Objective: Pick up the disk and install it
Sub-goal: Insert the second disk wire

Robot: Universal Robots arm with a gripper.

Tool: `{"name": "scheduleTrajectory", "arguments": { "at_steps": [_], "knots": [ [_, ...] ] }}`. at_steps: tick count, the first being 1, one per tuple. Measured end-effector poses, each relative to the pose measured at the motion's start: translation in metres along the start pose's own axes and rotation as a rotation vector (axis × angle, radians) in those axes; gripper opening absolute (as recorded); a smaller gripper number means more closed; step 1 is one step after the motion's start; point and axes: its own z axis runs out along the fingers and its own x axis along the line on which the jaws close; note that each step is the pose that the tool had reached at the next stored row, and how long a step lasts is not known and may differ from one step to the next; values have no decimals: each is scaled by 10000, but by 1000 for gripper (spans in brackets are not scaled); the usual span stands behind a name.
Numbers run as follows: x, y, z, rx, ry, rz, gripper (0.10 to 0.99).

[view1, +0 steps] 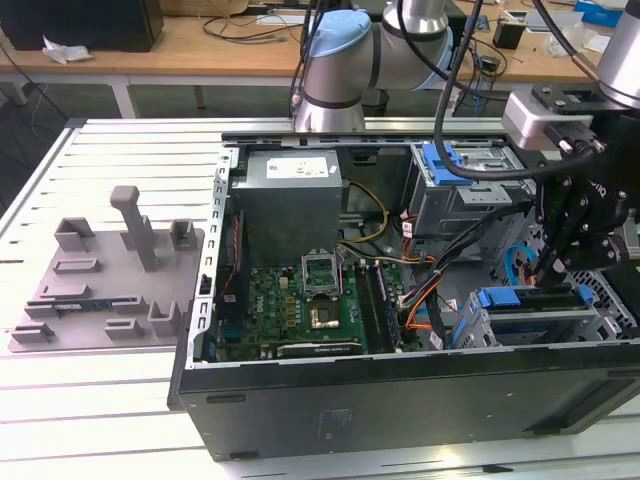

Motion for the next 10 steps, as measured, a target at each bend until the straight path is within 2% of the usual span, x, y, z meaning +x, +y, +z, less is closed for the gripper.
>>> {"name": "scheduleTrajectory", "arguments": {
  "at_steps": [5, 10],
  "knots": [
    [-6, 1, 5, 22, -16, -377, 161],
    [-6, 1, 8, 29, -20, -485, 161]
  ]
}}
